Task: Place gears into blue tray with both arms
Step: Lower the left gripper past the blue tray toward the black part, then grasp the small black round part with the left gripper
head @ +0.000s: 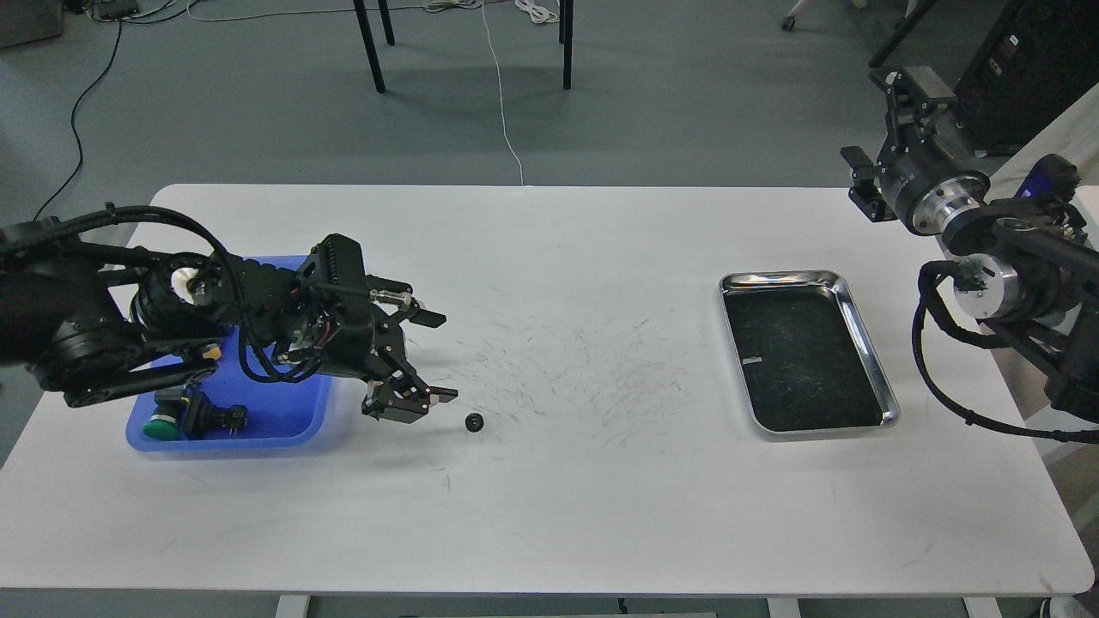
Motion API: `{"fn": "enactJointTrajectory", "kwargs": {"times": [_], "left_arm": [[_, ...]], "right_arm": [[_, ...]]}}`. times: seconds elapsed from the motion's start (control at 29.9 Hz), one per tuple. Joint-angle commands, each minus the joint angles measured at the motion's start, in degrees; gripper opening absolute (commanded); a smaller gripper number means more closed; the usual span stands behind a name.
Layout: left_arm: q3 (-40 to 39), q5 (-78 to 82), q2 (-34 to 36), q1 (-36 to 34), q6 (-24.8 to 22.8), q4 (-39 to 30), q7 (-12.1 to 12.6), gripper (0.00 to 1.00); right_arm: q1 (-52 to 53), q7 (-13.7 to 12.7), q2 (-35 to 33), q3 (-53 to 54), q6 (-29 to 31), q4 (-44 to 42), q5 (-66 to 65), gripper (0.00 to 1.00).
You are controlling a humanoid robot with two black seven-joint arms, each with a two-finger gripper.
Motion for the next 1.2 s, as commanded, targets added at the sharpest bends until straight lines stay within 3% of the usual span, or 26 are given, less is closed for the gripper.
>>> {"fn": "enactJointTrajectory", "kwargs": {"times": [0.0, 0.1, 0.33, 0.67, 1.17], "left_arm": [[0.4, 0.0, -0.1, 2.9, 0.8, 0.5, 0.0, 0.97], [0.6, 0.2, -0.3, 3.8, 4.6, 0.1, 0.0, 0.95], [3.4, 0.9, -2.6, 5.8, 13.7, 2.8, 0.0, 0.8], [5.7, 1.2, -4.5, 6.3, 14.3, 8.1, 0.0, 0.77], [5.5, 0.9, -6.3, 9.4, 14.5, 10.1, 0.0, 0.78]], "right_arm": [[0.0, 0.1, 0.2, 0.0, -0.3, -0.1, 0.0, 0.97], [-0.1, 0.1, 0.2, -0.1, -0.3, -0.3, -0.1, 0.97], [-0.1, 0.2, 0.4, -0.2, -0.6, -0.9, -0.2, 0.97], [-2.1, 0.6, 0.7, 0.7, -0.6, -0.6, 0.0, 0.97], [-6.2, 0.5, 0.8, 2.4, 0.3, -0.8, 0.0, 0.97]]}}
